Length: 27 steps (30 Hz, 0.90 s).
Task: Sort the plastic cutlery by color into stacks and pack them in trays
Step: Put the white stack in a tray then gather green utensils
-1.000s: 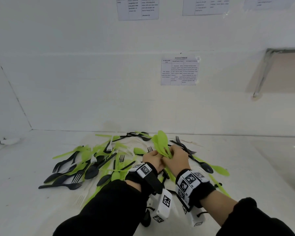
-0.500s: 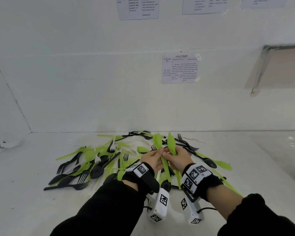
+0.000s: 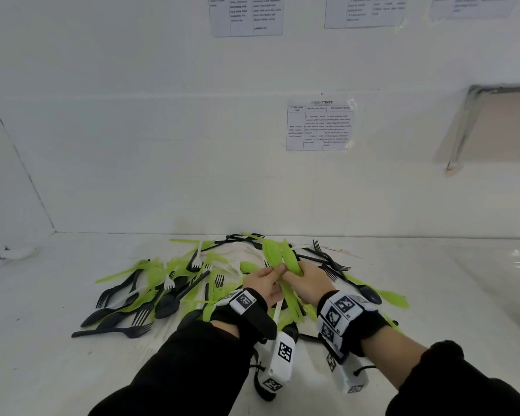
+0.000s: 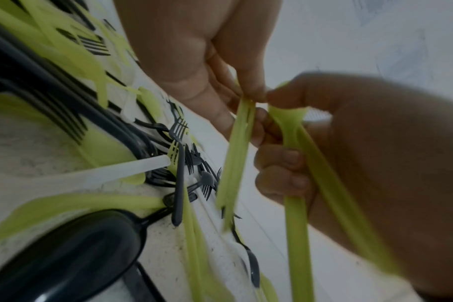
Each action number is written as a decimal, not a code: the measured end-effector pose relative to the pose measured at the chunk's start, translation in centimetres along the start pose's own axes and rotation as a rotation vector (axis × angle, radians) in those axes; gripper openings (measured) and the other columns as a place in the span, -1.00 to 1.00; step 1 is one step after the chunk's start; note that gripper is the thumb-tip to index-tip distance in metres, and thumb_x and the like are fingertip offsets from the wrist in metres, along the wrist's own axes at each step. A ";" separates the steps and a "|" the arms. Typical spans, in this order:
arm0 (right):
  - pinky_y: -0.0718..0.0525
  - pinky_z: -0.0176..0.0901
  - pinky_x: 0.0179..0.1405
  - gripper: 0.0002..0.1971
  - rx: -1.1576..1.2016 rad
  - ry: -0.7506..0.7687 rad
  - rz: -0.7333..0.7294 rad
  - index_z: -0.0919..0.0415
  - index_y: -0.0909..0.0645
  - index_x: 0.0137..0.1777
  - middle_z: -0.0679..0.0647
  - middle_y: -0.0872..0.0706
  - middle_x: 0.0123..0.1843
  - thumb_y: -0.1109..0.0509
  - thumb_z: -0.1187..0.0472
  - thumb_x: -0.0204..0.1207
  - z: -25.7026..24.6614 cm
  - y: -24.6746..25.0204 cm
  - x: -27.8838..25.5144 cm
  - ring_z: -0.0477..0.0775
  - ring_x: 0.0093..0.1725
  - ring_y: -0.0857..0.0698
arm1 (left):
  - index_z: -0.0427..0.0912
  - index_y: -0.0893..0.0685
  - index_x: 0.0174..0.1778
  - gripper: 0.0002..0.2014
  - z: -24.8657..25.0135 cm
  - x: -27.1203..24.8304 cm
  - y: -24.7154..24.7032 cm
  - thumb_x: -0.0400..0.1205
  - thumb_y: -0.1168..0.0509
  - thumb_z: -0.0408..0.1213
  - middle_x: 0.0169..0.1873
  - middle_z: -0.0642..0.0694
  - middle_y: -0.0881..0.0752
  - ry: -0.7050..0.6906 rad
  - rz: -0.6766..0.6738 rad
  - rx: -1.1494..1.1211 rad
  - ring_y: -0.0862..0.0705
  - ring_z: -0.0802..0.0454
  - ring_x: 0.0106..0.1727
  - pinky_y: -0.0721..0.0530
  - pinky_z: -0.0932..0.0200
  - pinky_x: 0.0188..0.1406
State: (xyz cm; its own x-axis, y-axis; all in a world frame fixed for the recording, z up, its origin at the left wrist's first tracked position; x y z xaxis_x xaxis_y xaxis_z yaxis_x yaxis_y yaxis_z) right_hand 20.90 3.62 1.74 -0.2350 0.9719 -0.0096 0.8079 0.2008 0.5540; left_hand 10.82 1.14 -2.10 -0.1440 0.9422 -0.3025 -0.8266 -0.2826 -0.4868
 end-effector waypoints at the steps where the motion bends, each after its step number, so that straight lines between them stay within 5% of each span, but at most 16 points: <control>1: -0.45 -0.19 -0.27 -0.80 -0.006 -0.007 0.006 0.22 -0.53 -0.13 0.05 -0.58 -0.24 -0.20 0.11 0.59 -0.2 0.3 0.1 0.08 -0.18 -0.54 | -0.38 -0.55 -0.12 -0.95 0.1 0.1 -0.2 0.61 -0.30 -0.47 -0.58 -0.13 -0.75 -0.006 0.013 0.003 -0.73 0.04 -0.57 -0.73 0.16 -0.58; 5: -0.38 -0.20 -0.13 -0.84 -0.099 0.022 0.029 0.25 -0.47 -0.13 0.22 -0.62 -0.06 -0.12 0.24 0.65 -0.5 1.5 0.8 0.10 -0.08 -0.52 | -0.37 -0.58 -0.15 -0.93 -0.2 0.5 -1.4 0.64 -0.26 -0.46 -0.47 -0.17 -0.75 -0.010 0.001 0.017 -0.73 0.06 -0.55 -0.74 0.18 -0.54; 10: -0.45 -0.17 0.20 -0.68 -0.192 0.049 -0.048 0.27 -0.49 0.36 0.30 -0.49 0.24 -0.10 0.22 0.67 -0.1 1.1 1.6 0.23 0.25 -0.55 | -0.38 -0.61 0.01 -0.87 -1.2 1.0 -2.3 0.66 -0.24 -0.38 -0.14 -0.25 -0.71 0.003 -0.007 0.003 -0.70 -0.04 -0.19 -0.77 0.19 -0.41; 14: -0.52 -0.24 -0.16 -0.75 -0.036 0.036 -0.038 0.30 -0.67 0.14 0.11 -0.66 -0.16 -0.20 0.24 0.63 0.3 2.1 1.8 0.11 -0.09 -0.62 | -0.37 -0.61 -0.07 -0.89 -1.1 1.2 -2.8 0.67 -0.23 -0.40 -0.20 -0.27 -0.69 -0.011 -0.016 0.012 -0.69 -0.07 -0.26 -0.76 0.17 -0.47; 18: -0.43 -0.32 -0.35 -0.77 -0.057 0.073 0.094 0.27 -0.75 0.00 0.10 -0.68 -0.27 -0.35 0.13 0.56 0.0 4.3 1.3 0.01 -0.22 -0.59 | -0.51 -0.57 0.19 -0.71 -1.5 1.3 -3.2 0.69 -0.17 -0.34 -0.04 -0.35 -0.69 0.004 -0.045 -0.057 -0.75 -0.12 -0.20 -0.78 0.08 -0.30; 20: -0.50 -0.30 -0.18 -0.74 -0.045 0.070 0.102 0.25 -0.76 0.06 0.17 -0.77 -0.13 -0.35 0.10 0.56 0.0 4.6 1.2 0.05 -0.11 -0.66 | -0.50 -0.59 0.16 -0.71 -1.7 1.3 -3.3 0.69 -0.18 -0.31 -0.01 -0.36 -0.70 0.014 -0.037 -0.069 -0.75 -0.12 -0.15 -0.79 0.09 -0.24; 24: -0.48 -0.21 0.33 -0.65 -0.041 0.030 0.018 0.21 -0.60 0.36 0.17 -0.69 0.29 -0.22 0.15 0.65 0.6 3.7 1.4 0.10 0.33 -0.61 | -0.43 -0.63 -0.11 -0.83 -1.6 1.8 -3.5 0.68 -0.20 -0.40 -0.31 -0.26 -0.76 -0.042 0.001 -0.032 -0.78 0.03 -0.42 -0.76 0.21 -0.41; 27: -0.63 -0.43 -0.06 -0.70 0.022 0.001 0.082 0.27 -0.67 0.23 0.17 -0.77 0.08 -0.36 0.16 0.56 1.3 5.0 1.6 0.07 0.06 -0.70 | -0.36 -0.67 -0.11 -0.78 -2.0 1.9 -3.8 0.69 -0.20 -0.30 -0.27 -0.25 -0.74 -0.057 0.036 0.050 -0.76 0.01 -0.41 -0.74 0.19 -0.44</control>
State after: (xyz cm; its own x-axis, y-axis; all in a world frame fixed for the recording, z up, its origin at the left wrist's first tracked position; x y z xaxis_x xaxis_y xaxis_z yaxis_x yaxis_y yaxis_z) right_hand 25.24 6.34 3.41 -0.1680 0.9851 0.0360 0.8363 0.1231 0.5342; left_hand 14.74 3.67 -2.48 -0.2039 0.9408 -0.2708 -0.8460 -0.3085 -0.4348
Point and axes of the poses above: each hand's wrist, its own x-axis towards the middle knuckle, its own y-axis out of the back of the hand, z = x × y, the point moved 9 cm from there along x, towards the middle knuckle
